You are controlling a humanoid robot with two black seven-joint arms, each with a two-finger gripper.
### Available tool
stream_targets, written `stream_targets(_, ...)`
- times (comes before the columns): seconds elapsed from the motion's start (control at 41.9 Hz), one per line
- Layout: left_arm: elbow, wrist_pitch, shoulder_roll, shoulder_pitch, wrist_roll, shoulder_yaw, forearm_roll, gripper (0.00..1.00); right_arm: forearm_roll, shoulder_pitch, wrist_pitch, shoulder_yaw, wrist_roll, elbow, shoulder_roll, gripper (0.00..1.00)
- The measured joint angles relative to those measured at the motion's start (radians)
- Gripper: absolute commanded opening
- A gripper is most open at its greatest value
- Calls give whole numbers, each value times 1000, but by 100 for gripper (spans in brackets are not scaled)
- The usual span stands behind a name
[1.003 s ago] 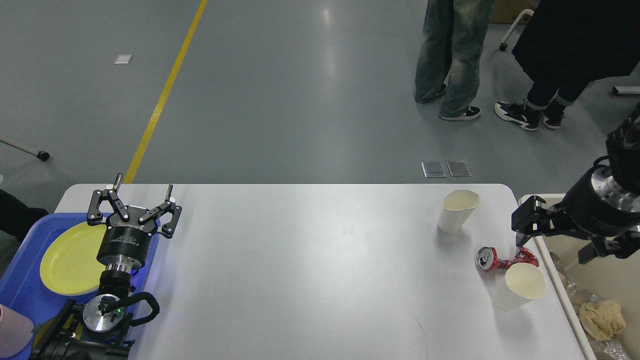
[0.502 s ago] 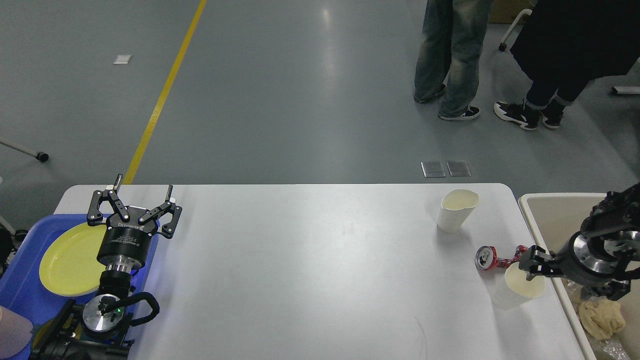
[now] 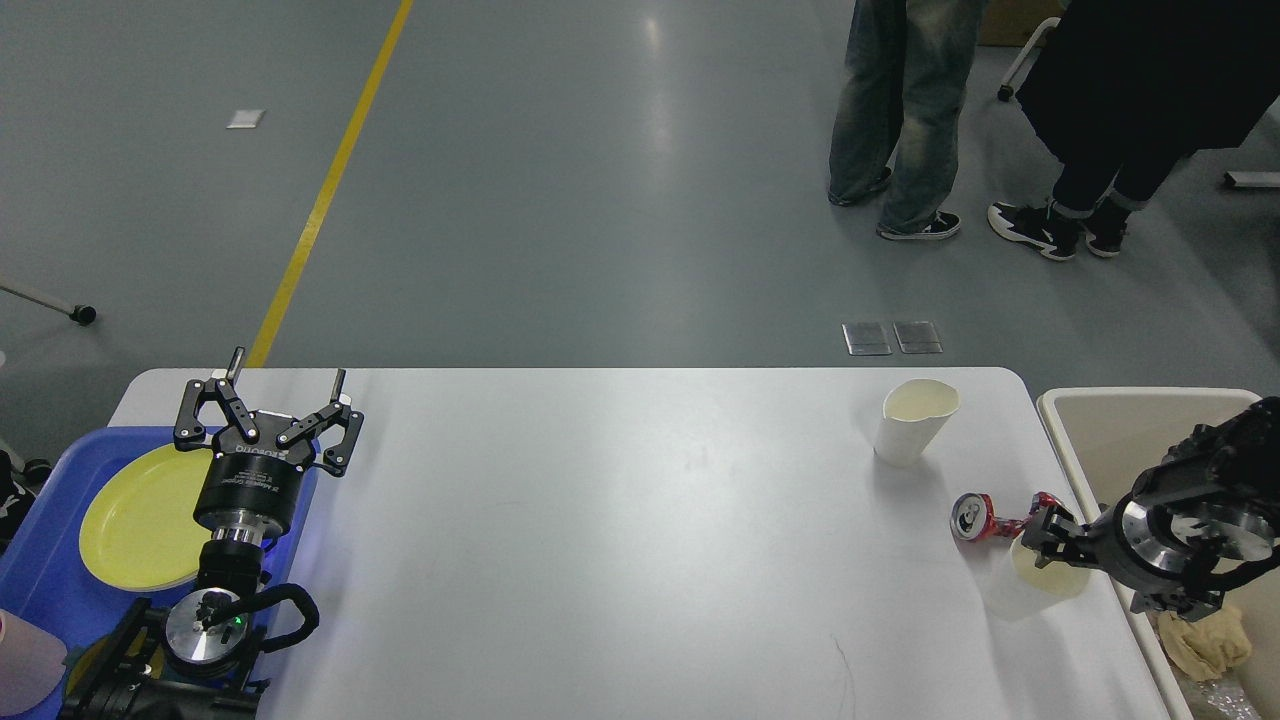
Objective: Tidy desktop
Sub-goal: 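Grasp the paper cup nearest the bin with the right gripper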
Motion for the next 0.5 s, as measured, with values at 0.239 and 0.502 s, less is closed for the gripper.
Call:
stream_targets(0.239,0,0,0,0,0,0,0,96,1,-11,0,3,0,-9,1,28)
stream_targets(0.502,0,0,0,0,0,0,0,96,26,-23,1,14,0,-9,-1,0)
